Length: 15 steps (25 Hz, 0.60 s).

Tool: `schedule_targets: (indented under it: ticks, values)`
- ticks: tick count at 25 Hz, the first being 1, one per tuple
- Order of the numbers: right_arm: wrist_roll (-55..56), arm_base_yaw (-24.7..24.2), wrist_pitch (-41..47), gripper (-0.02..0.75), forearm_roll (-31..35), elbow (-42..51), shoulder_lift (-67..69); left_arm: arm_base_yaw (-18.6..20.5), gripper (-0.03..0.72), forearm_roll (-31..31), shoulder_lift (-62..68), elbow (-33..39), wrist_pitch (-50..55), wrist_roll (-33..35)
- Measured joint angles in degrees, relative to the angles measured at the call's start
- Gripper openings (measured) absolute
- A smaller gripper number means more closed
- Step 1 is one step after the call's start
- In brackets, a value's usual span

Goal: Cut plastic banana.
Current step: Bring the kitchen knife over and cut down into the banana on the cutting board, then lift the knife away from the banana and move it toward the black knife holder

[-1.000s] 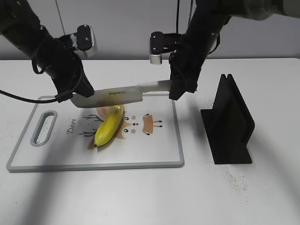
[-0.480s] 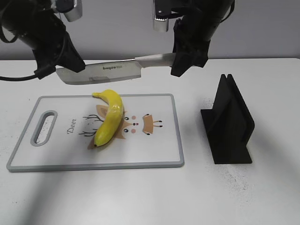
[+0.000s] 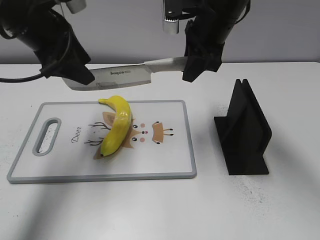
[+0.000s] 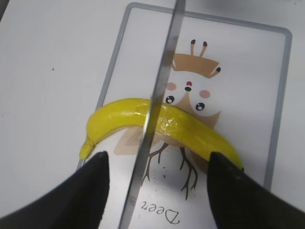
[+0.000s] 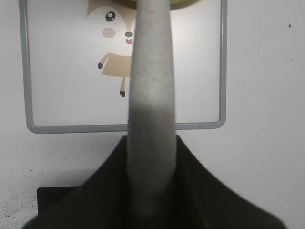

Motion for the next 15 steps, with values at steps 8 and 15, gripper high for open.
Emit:
schedule_targets:
  ticks: [8,15]
  values:
    - [6.7,0.0,-0.1,0.160,-0.8,0.0,-3.8,1.5,0.622,1.1,-3.3,0.0,-8.5,-22.0]
    - [32.7,0.0,0.0,0.161,-9.8,0.0,-7.3,7.3,0.614,7.8,-5.6,0.0,-2.1,-44.4]
